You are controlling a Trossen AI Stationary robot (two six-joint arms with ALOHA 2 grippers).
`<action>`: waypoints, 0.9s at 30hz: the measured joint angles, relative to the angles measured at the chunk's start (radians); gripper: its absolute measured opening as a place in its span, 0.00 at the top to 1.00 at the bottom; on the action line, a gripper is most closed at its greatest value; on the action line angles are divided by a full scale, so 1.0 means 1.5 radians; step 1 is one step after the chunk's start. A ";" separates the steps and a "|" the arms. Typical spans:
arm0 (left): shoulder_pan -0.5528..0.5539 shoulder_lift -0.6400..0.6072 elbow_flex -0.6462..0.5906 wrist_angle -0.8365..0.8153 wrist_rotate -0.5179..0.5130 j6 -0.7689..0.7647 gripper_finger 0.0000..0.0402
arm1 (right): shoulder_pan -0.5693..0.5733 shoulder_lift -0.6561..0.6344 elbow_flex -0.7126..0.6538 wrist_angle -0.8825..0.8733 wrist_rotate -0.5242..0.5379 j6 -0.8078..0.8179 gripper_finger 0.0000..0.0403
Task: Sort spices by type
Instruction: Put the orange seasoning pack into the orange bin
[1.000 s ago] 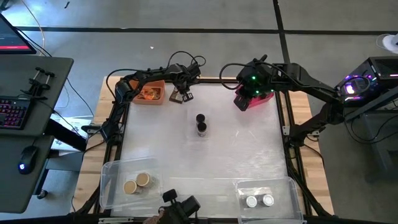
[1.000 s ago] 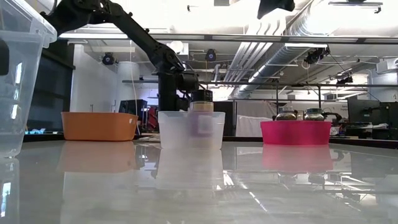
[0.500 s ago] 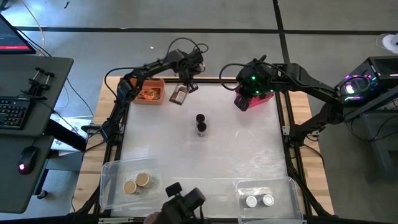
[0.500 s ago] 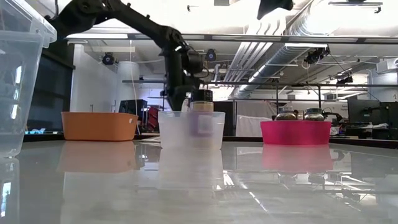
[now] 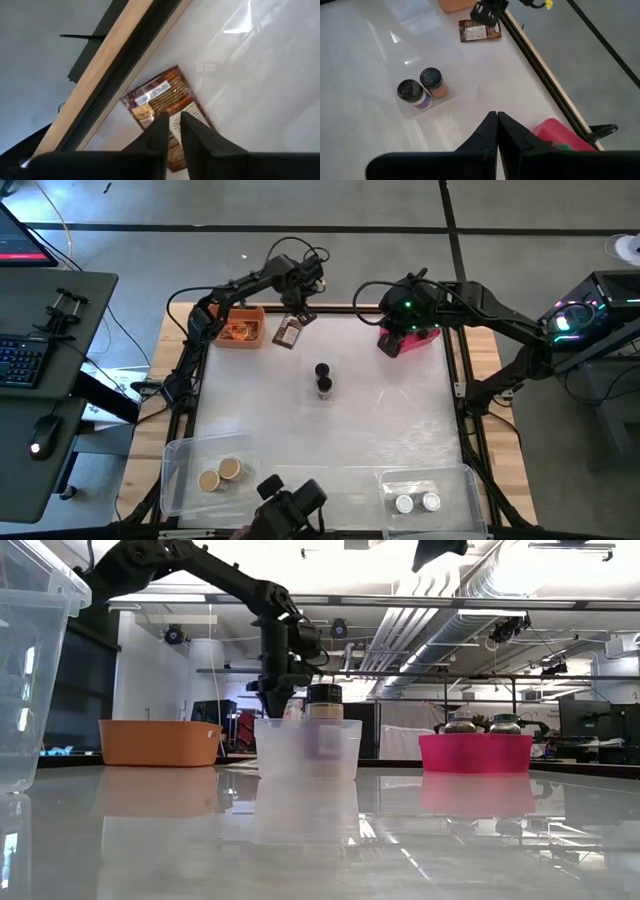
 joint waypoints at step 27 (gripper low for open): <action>-0.049 0.023 -0.080 0.083 -0.005 -0.072 0.46 | -0.021 0.000 0.000 0.021 0.000 -0.046 1.00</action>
